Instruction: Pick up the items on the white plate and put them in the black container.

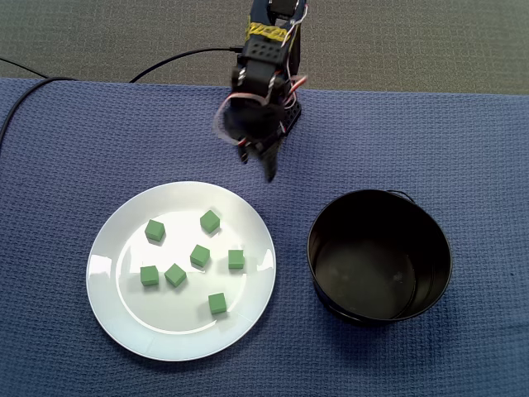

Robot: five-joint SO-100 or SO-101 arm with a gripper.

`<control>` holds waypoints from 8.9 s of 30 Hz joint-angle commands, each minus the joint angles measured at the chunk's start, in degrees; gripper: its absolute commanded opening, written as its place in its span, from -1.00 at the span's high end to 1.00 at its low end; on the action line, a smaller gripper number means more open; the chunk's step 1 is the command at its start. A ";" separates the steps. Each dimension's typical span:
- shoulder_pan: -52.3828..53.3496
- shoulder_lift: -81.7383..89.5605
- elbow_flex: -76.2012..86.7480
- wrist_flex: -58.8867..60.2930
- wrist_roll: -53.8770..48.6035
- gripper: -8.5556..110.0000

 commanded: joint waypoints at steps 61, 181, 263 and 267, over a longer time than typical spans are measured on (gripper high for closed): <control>-15.56 -15.21 -62.93 6.33 17.05 0.86; -49.83 -62.31 -70.75 -3.34 28.92 0.86; 7.91 -60.21 -39.81 -26.72 -25.22 0.86; 7.29 -58.36 -38.06 -28.30 -23.12 0.86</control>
